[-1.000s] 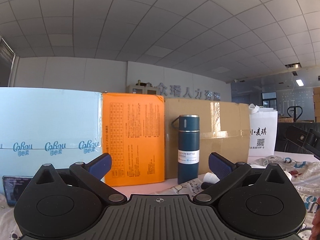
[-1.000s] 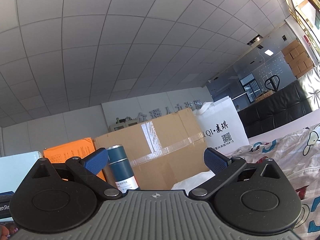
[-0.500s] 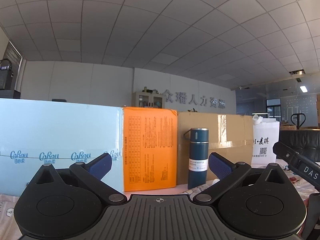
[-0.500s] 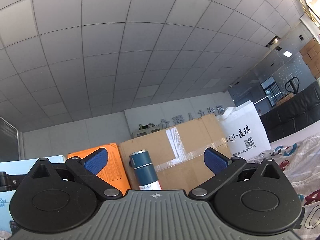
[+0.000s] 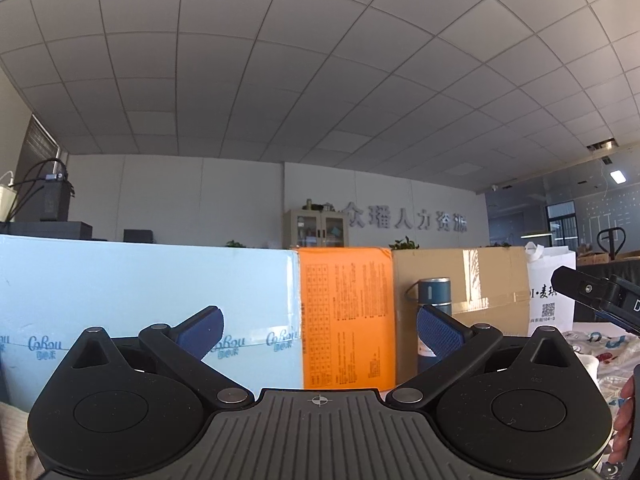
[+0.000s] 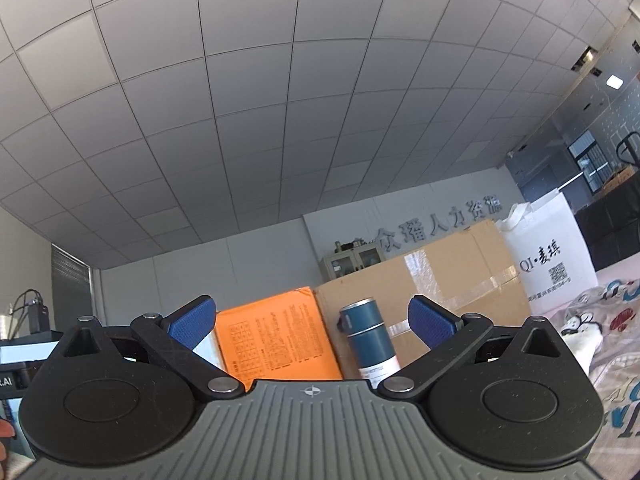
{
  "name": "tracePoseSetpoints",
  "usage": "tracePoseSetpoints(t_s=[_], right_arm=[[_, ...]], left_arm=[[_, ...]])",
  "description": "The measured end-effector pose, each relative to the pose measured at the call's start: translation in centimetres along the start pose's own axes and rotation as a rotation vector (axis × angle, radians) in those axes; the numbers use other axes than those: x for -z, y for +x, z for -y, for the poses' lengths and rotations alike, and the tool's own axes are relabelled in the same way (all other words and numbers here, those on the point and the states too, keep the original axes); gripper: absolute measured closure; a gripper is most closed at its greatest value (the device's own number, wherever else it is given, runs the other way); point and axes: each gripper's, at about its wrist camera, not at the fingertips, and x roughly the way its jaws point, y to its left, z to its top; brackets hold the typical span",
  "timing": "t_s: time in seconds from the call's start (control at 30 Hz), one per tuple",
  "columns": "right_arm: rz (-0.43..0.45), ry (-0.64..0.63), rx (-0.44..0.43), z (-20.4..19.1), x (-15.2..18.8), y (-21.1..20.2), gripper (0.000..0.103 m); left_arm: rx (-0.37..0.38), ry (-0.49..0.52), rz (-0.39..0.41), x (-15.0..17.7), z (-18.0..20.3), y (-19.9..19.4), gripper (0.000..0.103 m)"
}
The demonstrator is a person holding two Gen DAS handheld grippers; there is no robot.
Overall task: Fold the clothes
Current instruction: 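Turn both tools toward the desk holding the pink knit cardigan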
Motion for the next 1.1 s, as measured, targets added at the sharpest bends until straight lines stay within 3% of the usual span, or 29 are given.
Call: tracePoseSetpoints(t_s=[0.37,0.67,0.87,1.1], right_arm=[[-0.166,0.001,-0.235,-7.5,1.8,1.9,0.0],[-0.36,0.052,-0.501,-16.9,3.9,4.8,0.0],[-0.44,0.049,-0.611,-24.0,5.9,5.9,0.0],[-0.532,0.048,-0.687,-31.6,7.9,6.6,0.0]], left_arm=[[-0.182,-0.003,0.021,0.1,-4.8,-2.6,0.0],[-0.47,0.007,0.072,-1.7,-12.4,-8.1,0.0],[-0.639,-0.015,0.107,-3.0,-18.2,-12.5,0.0],[-0.803,-0.139,0.181,-4.4,-26.6,-19.0,0.0]])
